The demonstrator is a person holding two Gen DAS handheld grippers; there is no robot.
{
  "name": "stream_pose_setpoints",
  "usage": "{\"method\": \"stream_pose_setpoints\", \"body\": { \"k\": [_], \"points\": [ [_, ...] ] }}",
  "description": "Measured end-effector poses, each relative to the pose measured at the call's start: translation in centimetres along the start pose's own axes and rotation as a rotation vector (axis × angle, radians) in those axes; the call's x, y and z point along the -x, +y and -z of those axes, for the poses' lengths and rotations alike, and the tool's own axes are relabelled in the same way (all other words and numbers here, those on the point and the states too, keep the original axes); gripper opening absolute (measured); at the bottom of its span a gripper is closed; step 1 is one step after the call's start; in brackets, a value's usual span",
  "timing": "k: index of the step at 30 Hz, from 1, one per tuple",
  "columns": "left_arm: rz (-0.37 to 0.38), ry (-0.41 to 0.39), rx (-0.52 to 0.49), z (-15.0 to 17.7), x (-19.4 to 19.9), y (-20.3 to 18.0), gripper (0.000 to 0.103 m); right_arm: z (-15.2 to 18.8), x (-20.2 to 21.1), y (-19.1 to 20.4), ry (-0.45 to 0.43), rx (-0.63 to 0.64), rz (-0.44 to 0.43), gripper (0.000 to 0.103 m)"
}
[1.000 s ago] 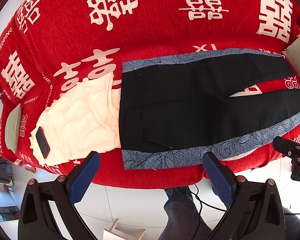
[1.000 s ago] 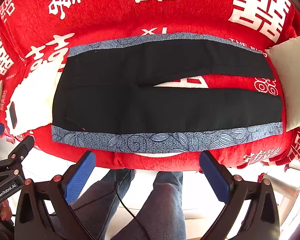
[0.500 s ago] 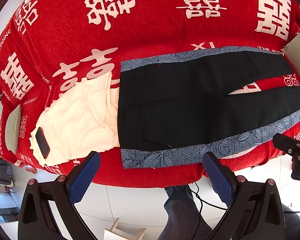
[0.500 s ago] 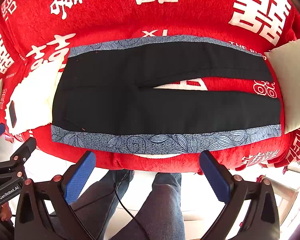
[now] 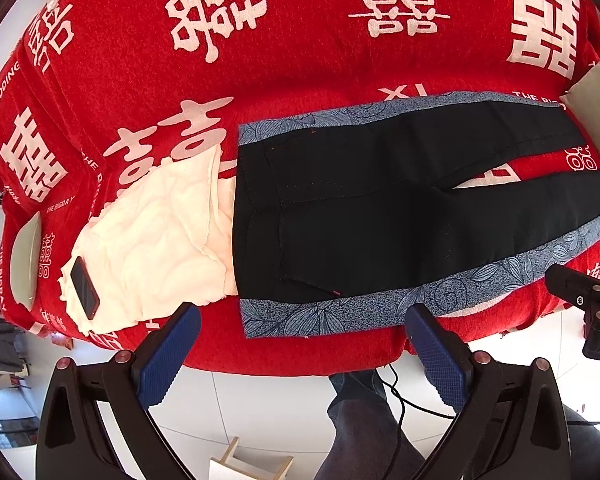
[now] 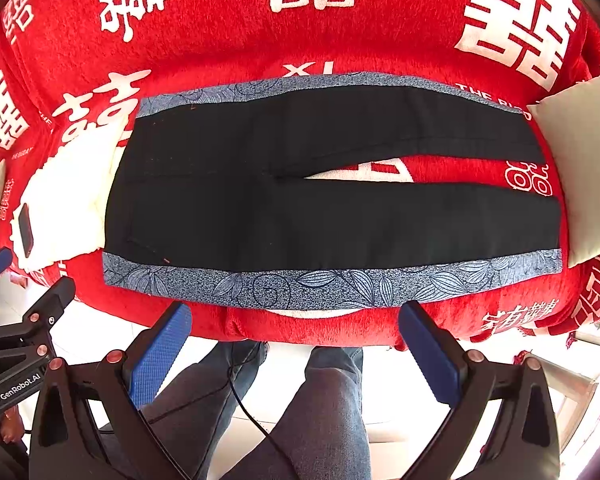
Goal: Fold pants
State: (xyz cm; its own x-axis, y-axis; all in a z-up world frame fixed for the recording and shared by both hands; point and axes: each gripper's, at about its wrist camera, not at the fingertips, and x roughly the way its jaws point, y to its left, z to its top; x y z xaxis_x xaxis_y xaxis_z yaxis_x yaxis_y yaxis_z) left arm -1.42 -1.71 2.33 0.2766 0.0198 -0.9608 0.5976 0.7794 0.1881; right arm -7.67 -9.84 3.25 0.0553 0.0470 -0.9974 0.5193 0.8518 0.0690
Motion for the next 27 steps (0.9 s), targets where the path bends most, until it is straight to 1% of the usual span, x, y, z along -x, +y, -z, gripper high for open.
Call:
{"method": "stream_pose_setpoints", "body": {
  "k": [10, 15, 17, 20, 23, 26, 27],
  "points": [
    [-0.001, -0.002, -0.002, -0.3, 0.1, -0.4, 0.102, -0.3, 0.0, -0.5, -0.001, -0.011, -0.008, 0.103],
    [0.009, 0.003, 0.012, -0.4, 0.0, -0.2, 0.102, -0.4, 0.0, -0.5, -0.006, -0.008, -0.011, 0.103],
    [0.028, 0.006, 0.016, -0.4, 0.0, -0.4, 0.102, -0.6, 0.0, -0.6, -0.008, -0.006, -0.015, 0.103],
    [0.025, 0.005, 0.021, -0.6, 0.0, -0.7, 0.102, -0.8, 0.0, -0.8, -0.013, 0.003, -0.023, 0.103],
    [0.015, 0.011, 0.068, -0.9, -0.1, -0.6, 0.102, -0.9, -0.1, -1.4, -0.019, 0.02, -0.033, 0.103],
    [0.045, 0.038, 0.153, -0.9, -0.7, -0.6, 0.102, -1.0, -0.2, -2.4, -0.014, 0.031, -0.04, 0.103],
    [0.044, 0.048, 0.176, -0.8, -0.9, -0.8, 0.102, -1.1, -0.3, -3.1, -0.006, 0.033, -0.049, 0.103]
  ]
}}
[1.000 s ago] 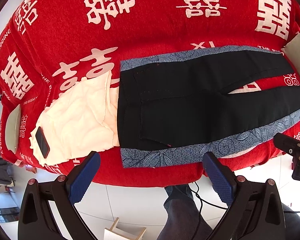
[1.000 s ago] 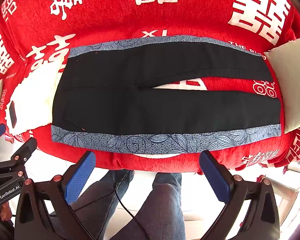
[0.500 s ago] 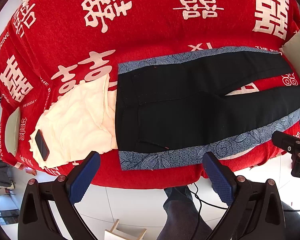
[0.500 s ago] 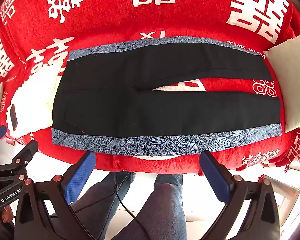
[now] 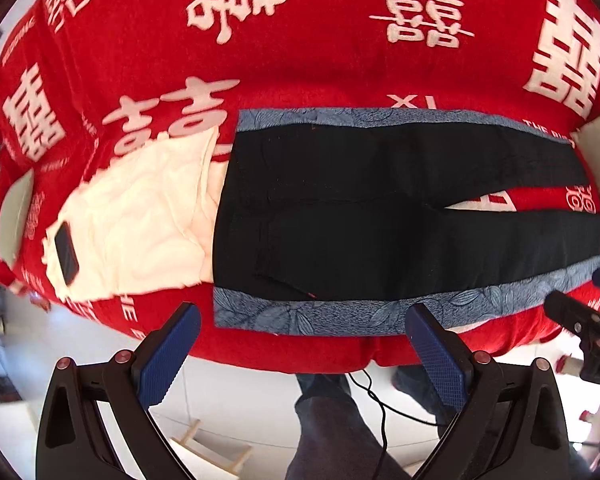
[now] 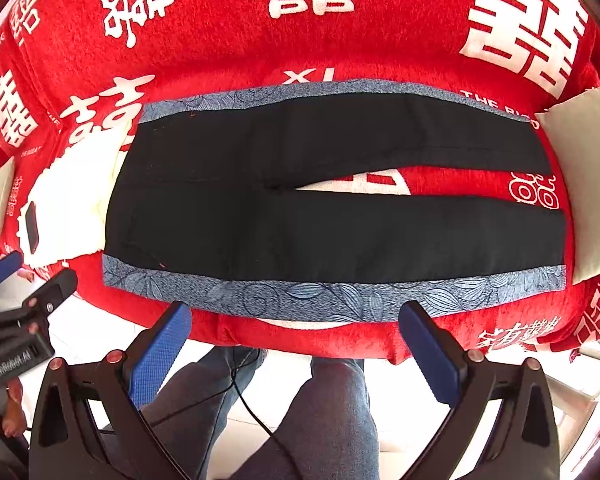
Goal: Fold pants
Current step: 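Grasp the patterned waistband with the right tool while the left tool grasps it too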
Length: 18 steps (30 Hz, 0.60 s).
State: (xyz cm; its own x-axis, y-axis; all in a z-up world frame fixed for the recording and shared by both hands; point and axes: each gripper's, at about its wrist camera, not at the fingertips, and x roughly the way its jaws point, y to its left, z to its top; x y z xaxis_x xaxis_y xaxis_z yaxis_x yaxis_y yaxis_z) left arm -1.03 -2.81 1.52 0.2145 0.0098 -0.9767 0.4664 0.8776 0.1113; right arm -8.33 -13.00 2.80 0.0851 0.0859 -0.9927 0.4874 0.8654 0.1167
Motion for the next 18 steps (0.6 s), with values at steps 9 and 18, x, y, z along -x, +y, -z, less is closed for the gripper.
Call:
{"method": "stream_pose_setpoints", "body": {
  "k": [9, 18],
  "points": [
    [0.052, 0.07, 0.25, 2.5, -3.3, 0.2, 0.102, 0.7, -2.2, -4.7, 0.011, -0.022, -0.212, 0.103],
    [0.219, 0.128, 0.358, 5.8, -12.6, 3.6, 0.102, 5.8, -12.7, -5.7, 0.123, -0.292, -0.534, 0.103]
  ]
}}
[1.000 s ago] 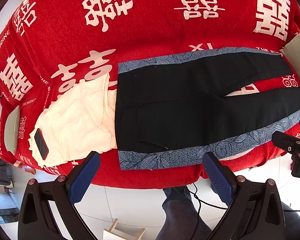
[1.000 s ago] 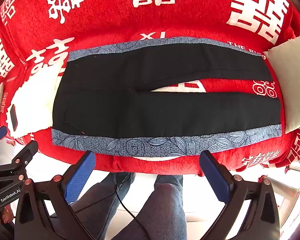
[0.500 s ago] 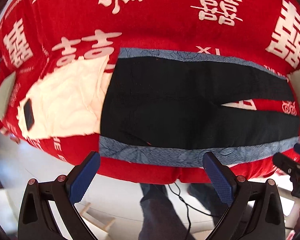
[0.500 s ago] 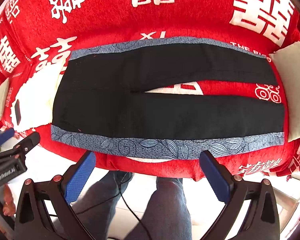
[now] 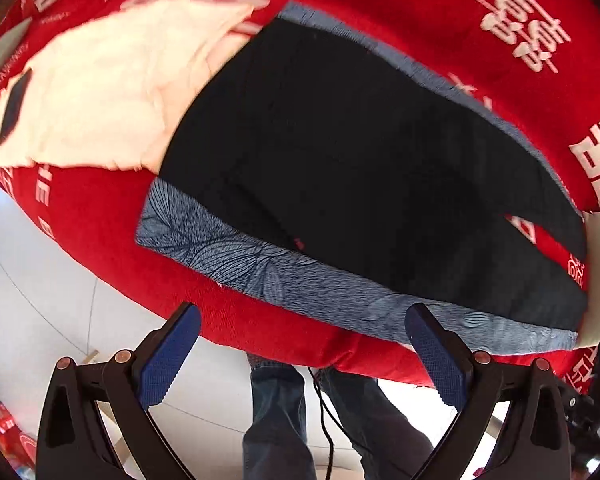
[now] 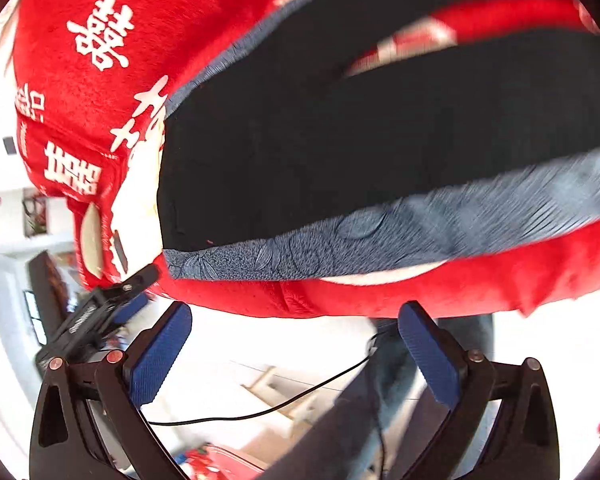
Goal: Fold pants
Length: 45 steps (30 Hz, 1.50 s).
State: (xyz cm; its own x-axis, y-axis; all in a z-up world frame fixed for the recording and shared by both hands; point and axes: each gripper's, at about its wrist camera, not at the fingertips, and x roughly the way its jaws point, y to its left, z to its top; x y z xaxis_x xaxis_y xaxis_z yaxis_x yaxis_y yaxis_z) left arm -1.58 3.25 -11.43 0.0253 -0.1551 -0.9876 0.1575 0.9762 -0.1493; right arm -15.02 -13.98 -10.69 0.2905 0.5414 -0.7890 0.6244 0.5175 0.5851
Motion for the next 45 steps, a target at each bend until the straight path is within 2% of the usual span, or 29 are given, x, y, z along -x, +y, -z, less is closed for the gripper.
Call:
{"method": "stream_pose_setpoints", "body": {
  "k": [2, 5, 8, 9, 12, 16, 18, 19, 20, 21, 23, 25, 30, 34, 35, 36, 38, 39, 40, 41, 45],
  "points": [
    [0.029, -0.003, 0.014, 0.3, -1.6, 1.1, 0.102, 1.0, -2.9, -1.3, 0.001, -0.044, -0.071, 0.103],
    [0.077, 0.006, 0.042, 1.0, -3.7, 2.5, 0.102, 1.6, -5.6, -2.8, -0.024, -0.096, -0.103, 0.098],
    [0.127, 0.006, 0.057, 1.5, -4.9, 3.1, 0.102, 1.7, -6.6, -4.0, -0.081, -0.133, -0.144, 0.082],
    [0.137, 0.006, 0.054, 1.5, -5.3, 3.1, 0.102, 1.6, -6.9, -4.5, -0.089, -0.139, -0.153, 0.08],
    [0.169, 0.014, 0.049, 1.7, -6.2, 3.2, 0.102, 1.3, -7.7, -5.6, -0.112, -0.152, -0.178, 0.077],
    [0.228, 0.022, 0.061, 1.6, -6.9, 3.3, 0.102, 1.4, -7.5, -6.5, -0.156, -0.178, -0.261, 0.073],
    [0.253, 0.028, 0.067, 1.5, -7.2, 3.2, 0.102, 1.5, -7.3, -6.8, -0.186, -0.204, -0.309, 0.055],
    [0.257, 0.03, 0.067, 1.5, -7.4, 2.8, 0.102, 1.3, -7.2, -7.1, -0.196, -0.226, -0.332, 0.052],
    [0.261, 0.033, 0.065, 1.5, -7.6, 2.6, 0.102, 0.9, -7.2, -7.4, -0.21, -0.261, -0.36, 0.044],
    [0.264, 0.036, 0.064, 1.4, -7.8, 2.2, 0.102, 0.5, -7.2, -7.8, -0.216, -0.29, -0.366, 0.028],
    [0.272, 0.041, 0.074, 1.2, -8.0, 2.0, 0.102, -0.1, -7.3, -8.2, -0.214, -0.334, -0.375, 0.012],
    [0.3, 0.045, 0.109, 1.2, -8.1, 2.0, 0.102, -0.4, -6.6, -7.9, -0.226, -0.353, -0.42, 0.012],
    [0.397, 0.045, 0.266, -0.1, -8.2, 3.7, 0.102, -0.3, -3.2, -5.3, -0.237, -0.277, -0.456, 0.012],
    [0.399, 0.008, 0.337, -1.6, -7.9, 4.3, 0.102, -0.3, -2.6, -4.4, -0.227, -0.261, -0.436, 0.012],
    [0.393, 0.003, 0.343, -2.0, -7.8, 4.4, 0.093, -0.4, -2.6, -4.2, -0.222, -0.255, -0.424, 0.012],
    [0.392, -0.001, 0.343, -2.3, -7.8, 4.2, 0.067, -0.5, -2.6, -4.1, -0.217, -0.249, -0.412, 0.012],
    [0.404, 0.024, 0.325, -3.0, -8.2, 4.0, 0.037, -0.8, -2.8, -3.8, -0.208, -0.245, -0.395, 0.012],
    [0.411, 0.024, 0.325, -3.1, -8.2, 3.9, 0.03, -1.1, -2.9, -3.7, -0.2, -0.242, -0.382, 0.012],
    [0.398, 0.02, 0.313, -3.4, -7.9, 3.7, 0.028, -1.3, -3.0, -3.6, -0.191, -0.234, -0.357, 0.012],
    [0.381, 0.011, 0.293, -3.7, -7.5, 3.4, 0.019, -1.4, -3.0, -3.6, -0.185, -0.228, -0.34, 0.012],
    [0.371, -0.025, 0.228, -5.6, -3.6, 1.8, 0.018, -3.1, -1.3, -2.1, -0.168, -0.157, -0.303, 0.011]
  ]
}}
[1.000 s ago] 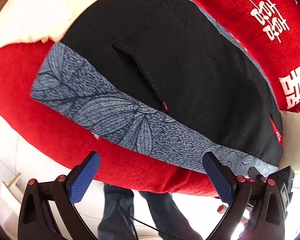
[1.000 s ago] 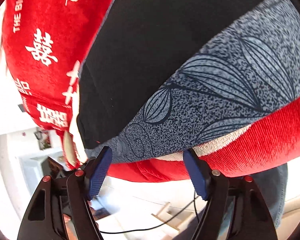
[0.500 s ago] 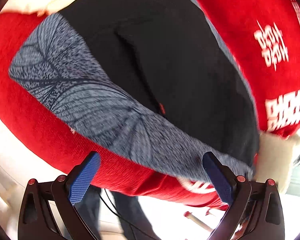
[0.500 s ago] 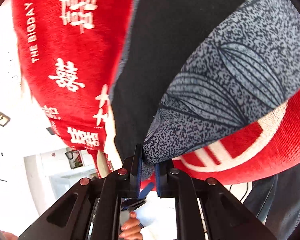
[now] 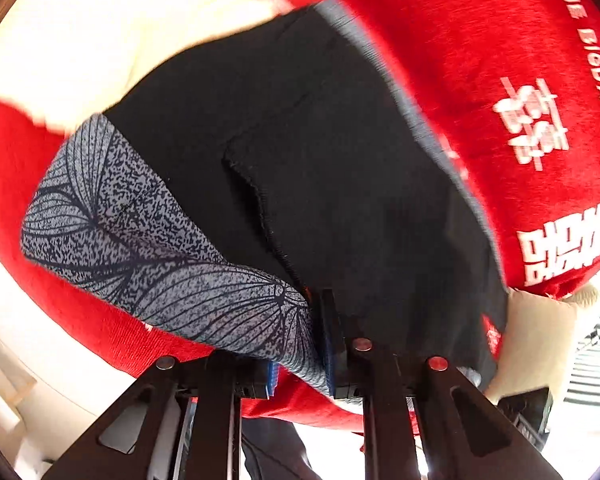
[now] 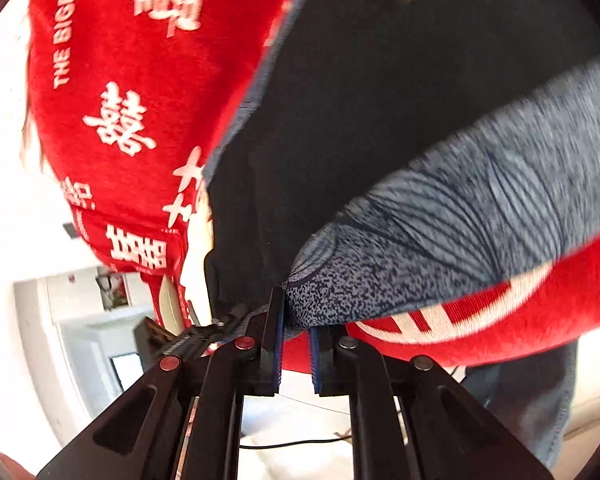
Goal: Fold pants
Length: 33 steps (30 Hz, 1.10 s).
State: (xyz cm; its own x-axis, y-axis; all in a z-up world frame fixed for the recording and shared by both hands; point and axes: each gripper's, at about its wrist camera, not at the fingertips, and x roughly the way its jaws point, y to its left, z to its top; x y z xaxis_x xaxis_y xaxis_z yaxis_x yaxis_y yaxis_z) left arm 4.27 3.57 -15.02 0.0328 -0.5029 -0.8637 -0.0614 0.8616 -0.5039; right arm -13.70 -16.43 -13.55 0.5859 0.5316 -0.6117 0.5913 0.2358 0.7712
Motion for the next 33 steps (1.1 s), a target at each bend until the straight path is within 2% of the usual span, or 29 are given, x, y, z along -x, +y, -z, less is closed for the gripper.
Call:
{"method": "stream_pose_setpoints", "body": {
  "k": [5, 7, 10, 12, 15, 16, 18, 21, 25, 26, 27, 28, 30, 31, 33],
  "points": [
    [0.001, -0.014, -0.114, -3.8, 2.3, -6.2, 0.018, -5.3, 1.3, 5.4, 0.027, 0.127, -0.013, 0.011],
    [0.003, -0.03, -0.138, -6.1, 2.1, -8.3, 0.018, -8.8, 1.1, 7.8, 0.043, 0.176, -0.009, 0.011],
    [-0.011, -0.064, -0.172, -10.6, 0.2, -11.4, 0.019, -13.7, -0.7, 9.5, 0.078, 0.207, 0.014, 0.012],
    [-0.032, -0.07, -0.178, -13.4, -1.8, -12.0, 0.019, -17.6, -3.0, 9.9, 0.102, 0.223, 0.05, 0.012],
    [-0.107, -0.076, -0.197, -17.0, -5.4, -12.5, 0.019, -21.5, -6.6, 9.9, 0.142, 0.259, 0.112, 0.012],
    [-0.128, -0.081, -0.194, -17.6, -6.4, -12.2, 0.022, -22.6, -7.8, 9.7, 0.159, 0.26, 0.13, 0.012],
    [-0.187, -0.091, -0.175, -19.1, -8.4, -12.0, 0.045, -24.8, -10.1, 8.5, 0.18, 0.247, 0.18, 0.015],
    [-0.196, -0.082, -0.135, -20.2, -10.0, -11.3, 0.047, -27.1, -12.5, 6.8, 0.213, 0.213, 0.208, 0.015],
    [-0.218, -0.089, -0.141, -19.9, -8.1, -11.8, 0.05, -28.3, -13.8, 5.2, 0.244, 0.178, 0.198, 0.016],
    [-0.242, -0.111, -0.148, -19.7, -7.1, -11.8, 0.069, -28.5, -13.8, 5.2, 0.256, 0.173, 0.183, 0.022],
    [-0.28, -0.155, -0.151, -19.5, -5.6, -11.9, 0.086, -28.6, -13.7, 5.3, 0.266, 0.176, 0.169, 0.033],
    [-0.299, -0.198, -0.153, -19.5, -4.2, -11.9, 0.087, -28.7, -13.6, 5.6, 0.272, 0.183, 0.159, 0.041],
    [-0.326, -0.224, -0.176, -19.1, -2.0, -12.0, 0.087, -28.9, -13.0, 6.9, 0.28, 0.214, 0.118, 0.079],
    [-0.353, -0.217, -0.192, -18.9, -1.7, -11.9, 0.087, -28.9, -12.4, 7.9, 0.269, 0.239, 0.096, 0.085],
    [-0.419, -0.191, -0.242, -17.7, -1.9, -12.4, 0.087, -28.8, -10.9, 9.5, 0.229, 0.291, 0.095, 0.086]
  ]
}}
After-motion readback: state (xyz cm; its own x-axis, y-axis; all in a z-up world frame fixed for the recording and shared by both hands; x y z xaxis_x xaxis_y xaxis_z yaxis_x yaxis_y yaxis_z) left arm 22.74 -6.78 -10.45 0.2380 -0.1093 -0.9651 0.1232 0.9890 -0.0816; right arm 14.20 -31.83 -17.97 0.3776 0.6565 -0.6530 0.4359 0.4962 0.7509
